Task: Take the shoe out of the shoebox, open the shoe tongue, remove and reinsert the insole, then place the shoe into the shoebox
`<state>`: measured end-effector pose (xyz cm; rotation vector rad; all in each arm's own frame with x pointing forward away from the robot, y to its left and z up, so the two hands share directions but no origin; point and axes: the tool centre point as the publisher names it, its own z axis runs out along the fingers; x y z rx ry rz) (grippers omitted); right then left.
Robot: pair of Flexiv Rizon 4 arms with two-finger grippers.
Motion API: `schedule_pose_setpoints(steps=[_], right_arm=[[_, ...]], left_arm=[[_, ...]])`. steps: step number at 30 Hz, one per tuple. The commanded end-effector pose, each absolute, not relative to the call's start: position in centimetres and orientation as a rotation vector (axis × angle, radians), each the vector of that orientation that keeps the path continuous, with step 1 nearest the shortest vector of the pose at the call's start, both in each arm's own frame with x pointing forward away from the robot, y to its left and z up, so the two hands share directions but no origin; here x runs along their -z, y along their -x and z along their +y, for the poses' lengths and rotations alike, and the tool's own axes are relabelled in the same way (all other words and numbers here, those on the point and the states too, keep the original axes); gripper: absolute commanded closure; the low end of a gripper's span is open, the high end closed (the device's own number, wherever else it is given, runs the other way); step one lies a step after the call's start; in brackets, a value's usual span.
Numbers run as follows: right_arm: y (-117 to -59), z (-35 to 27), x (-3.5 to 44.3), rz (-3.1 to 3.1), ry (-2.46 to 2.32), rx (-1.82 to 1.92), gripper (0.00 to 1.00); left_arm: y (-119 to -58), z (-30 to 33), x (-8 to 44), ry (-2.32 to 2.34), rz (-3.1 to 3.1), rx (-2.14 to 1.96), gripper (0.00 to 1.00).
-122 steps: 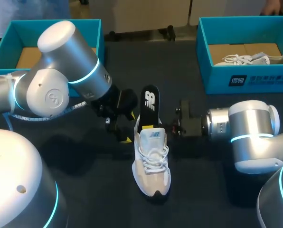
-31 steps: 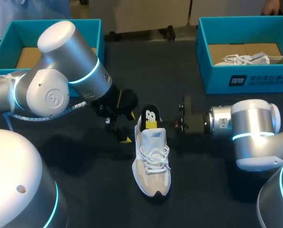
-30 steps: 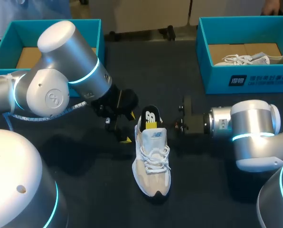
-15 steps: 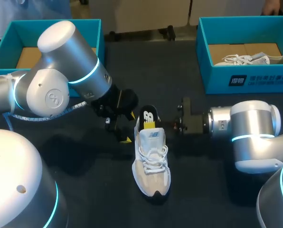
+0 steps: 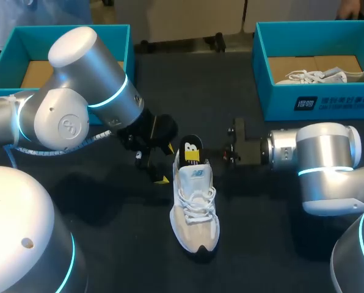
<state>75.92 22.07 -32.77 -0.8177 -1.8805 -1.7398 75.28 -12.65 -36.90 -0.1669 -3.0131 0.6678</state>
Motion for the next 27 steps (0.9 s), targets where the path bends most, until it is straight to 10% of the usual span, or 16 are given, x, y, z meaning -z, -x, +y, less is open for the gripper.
schedule_pose_setpoints(steps=[1,15,22,27], right_arm=[[-76.6,22.3,33.3,-1.864,0.833,1.726,1.0],[-73.9,21.9,35.6,-1.805,0.944,1.667,1.0],[-73.6,22.4,33.9,-1.866,0.893,1.688,0.6],[-73.9,22.5,33.2,-1.905,0.872,1.691,0.63]], left_arm=[[-75.3,-12.7,37.0,0.167,-3.014,-0.664,0.0],[-75.3,-12.7,37.0,0.167,-3.014,-0.664,0.0],[-75.3,-12.7,37.0,0.167,-3.014,-0.664,0.0],[-75.3,-12.7,37.0,0.167,-3.014,-0.664,0.0]])
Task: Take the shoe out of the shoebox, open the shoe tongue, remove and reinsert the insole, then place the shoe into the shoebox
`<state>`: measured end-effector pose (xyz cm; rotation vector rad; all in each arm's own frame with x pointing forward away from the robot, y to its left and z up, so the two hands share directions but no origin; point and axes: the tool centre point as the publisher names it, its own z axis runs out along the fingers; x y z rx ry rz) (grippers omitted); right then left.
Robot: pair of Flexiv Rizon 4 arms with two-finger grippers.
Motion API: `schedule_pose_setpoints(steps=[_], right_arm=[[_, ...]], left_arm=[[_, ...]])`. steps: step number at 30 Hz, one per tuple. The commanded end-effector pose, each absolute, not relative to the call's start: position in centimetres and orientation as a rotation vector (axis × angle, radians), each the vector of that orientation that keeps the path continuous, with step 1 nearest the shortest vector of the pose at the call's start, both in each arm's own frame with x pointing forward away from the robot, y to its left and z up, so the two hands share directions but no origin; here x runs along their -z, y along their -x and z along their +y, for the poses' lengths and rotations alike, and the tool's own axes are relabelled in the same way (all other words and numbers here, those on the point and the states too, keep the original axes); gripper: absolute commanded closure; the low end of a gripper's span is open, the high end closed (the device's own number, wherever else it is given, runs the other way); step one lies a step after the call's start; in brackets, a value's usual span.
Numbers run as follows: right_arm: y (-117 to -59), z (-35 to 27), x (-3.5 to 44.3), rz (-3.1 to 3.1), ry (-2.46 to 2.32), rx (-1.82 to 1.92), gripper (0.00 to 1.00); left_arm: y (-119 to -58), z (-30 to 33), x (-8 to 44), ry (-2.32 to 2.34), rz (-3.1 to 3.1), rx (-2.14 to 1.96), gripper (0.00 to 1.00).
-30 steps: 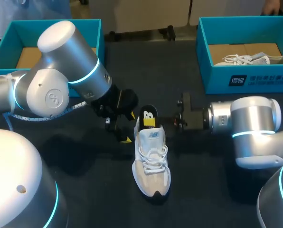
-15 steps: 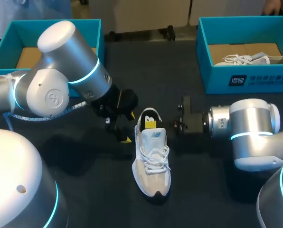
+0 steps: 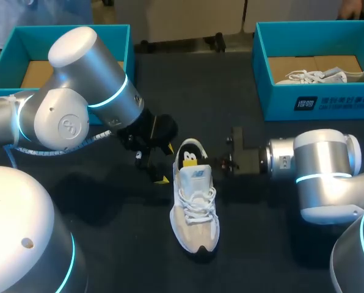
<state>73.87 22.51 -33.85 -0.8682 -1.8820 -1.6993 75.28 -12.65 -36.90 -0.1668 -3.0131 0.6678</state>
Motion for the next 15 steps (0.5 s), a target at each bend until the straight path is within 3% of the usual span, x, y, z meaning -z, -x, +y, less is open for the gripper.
schedule_pose_setpoints(steps=[1,6,10,12,15], right_arm=[[-74.0,22.5,33.1,-1.907,0.864,1.694,0.66],[-74.9,22.5,32.8,-1.909,0.842,1.708,0.79],[-75.5,22.4,32.8,-1.902,0.837,1.708,0.82],[-75.7,22.3,33.0,-1.891,0.841,1.707,1.0],[-75.8,22.2,33.4,-1.873,0.856,1.703,1.0]], left_arm=[[-75.3,-12.7,37.0,0.167,-3.014,-0.664,0.0],[-75.3,-12.7,37.0,0.167,-3.014,-0.664,0.0],[-75.3,-12.7,37.0,0.167,-3.014,-0.664,0.0],[-75.3,-12.7,37.0,0.167,-3.014,-0.664,0.0],[-75.3,-12.7,37.0,0.167,-3.014,-0.664,0.0]])
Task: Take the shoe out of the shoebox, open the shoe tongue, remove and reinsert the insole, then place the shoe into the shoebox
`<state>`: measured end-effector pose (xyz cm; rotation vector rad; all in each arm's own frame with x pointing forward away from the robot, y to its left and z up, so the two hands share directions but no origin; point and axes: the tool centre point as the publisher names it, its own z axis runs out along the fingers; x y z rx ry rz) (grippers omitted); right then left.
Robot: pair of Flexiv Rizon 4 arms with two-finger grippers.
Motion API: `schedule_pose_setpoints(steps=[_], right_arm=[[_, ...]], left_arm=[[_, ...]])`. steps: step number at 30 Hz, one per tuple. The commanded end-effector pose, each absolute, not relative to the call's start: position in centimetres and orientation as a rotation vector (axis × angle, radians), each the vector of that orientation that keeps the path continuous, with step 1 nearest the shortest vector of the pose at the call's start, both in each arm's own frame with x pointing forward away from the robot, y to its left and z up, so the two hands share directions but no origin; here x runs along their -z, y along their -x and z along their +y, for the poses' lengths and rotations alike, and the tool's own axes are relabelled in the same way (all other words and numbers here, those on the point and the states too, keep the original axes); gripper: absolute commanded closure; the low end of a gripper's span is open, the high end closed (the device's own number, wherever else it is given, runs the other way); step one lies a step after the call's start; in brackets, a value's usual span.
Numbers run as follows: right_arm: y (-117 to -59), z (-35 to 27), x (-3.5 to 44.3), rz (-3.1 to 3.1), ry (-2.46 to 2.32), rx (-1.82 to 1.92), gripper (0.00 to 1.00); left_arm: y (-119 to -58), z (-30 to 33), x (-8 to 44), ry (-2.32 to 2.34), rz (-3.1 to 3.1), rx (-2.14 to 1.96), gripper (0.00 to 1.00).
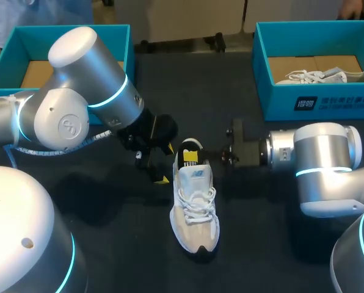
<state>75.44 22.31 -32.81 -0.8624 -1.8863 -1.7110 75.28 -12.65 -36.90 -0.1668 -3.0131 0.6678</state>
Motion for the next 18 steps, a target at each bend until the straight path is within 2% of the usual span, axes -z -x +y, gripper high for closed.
schedule_pose_setpoints(steps=[1,15,17,18], right_arm=[[-75.7,22.2,33.6,-1.866,0.862,1.701,1.0],[-73.4,22.1,34.8,-1.861,0.91,1.673,1.0],[-73.4,22.1,34.6,-1.864,0.907,1.675,0.97],[-73.5,22.2,34.0,-1.881,0.891,1.676,0.78]], left_arm=[[-75.3,-12.7,37.0,0.167,-3.014,-0.664,0.0],[-75.3,-12.7,37.0,0.167,-3.014,-0.664,0.0],[-75.3,-12.7,37.0,0.167,-3.014,-0.664,0.0],[-75.3,-12.7,37.0,0.167,-3.014,-0.664,0.0]])
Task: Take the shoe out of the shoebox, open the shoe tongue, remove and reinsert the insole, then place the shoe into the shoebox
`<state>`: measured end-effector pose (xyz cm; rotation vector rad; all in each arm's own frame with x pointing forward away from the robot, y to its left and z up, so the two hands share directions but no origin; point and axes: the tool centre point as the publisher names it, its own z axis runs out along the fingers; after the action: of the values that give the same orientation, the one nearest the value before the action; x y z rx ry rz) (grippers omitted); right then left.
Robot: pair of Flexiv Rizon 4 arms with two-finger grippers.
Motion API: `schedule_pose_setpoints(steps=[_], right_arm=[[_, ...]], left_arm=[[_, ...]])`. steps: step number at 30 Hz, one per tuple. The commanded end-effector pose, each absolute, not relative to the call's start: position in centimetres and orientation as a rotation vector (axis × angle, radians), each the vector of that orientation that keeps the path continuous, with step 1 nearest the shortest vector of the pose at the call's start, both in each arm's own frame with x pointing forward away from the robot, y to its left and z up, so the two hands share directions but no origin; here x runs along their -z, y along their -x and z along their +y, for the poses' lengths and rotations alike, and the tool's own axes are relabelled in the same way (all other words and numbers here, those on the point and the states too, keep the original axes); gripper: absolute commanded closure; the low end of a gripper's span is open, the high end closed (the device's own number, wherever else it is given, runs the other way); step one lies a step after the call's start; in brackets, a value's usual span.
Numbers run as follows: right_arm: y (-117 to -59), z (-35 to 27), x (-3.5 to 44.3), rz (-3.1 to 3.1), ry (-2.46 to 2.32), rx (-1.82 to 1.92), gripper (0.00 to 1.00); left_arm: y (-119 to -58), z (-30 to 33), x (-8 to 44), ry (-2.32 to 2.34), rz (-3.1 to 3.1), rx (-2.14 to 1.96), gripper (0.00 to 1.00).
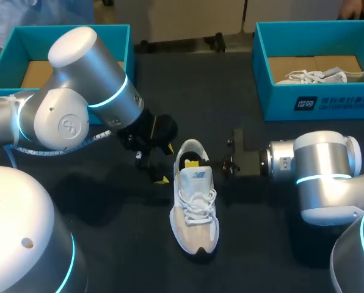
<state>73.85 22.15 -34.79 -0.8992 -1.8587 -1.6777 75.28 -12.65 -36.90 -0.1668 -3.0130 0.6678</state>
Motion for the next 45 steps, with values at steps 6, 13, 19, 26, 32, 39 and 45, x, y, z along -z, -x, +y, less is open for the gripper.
schedule_pose_setpoints(steps=[6,13,19,26,32,39,45], right_arm=[[-74.2,22.6,32.8,-1.936,0.839,1.642,0.6],[-74.9,22.3,31.7,-1.982,0.814,1.573,0.61],[-75.7,21.7,31.3,-2.004,0.8,1.488,0.61],[-76.6,20.4,30.0,-2.075,0.752,1.355,0.59],[-77.1,19.2,28.5,-2.114,0.749,1.283,0.59],[-78.1,16.8,26.4,-2.166,0.817,1.147,0.59],[-79.4,14.9,24.4,-2.229,0.935,1.035,0.63]], left_arm=[[-75.2,-12.8,37.0,0.194,-3.02,-0.655,0.0],[-75.3,-12.0,36.2,0.204,-3.033,-0.669,0.0],[-75.8,-10.5,34.8,0.197,-3.031,-0.697,0.0],[-76.2,-7.9,33.6,0.195,-3.052,-0.656,0.0],[-76.7,-6.6,33.1,0.158,-3.067,-0.622,0.0],[-77.5,-5.0,31.9,0.112,-3.069,-0.601,0.0],[-78.4,-3.4,30.4,0.091,-3.062,-0.587,0.0]])
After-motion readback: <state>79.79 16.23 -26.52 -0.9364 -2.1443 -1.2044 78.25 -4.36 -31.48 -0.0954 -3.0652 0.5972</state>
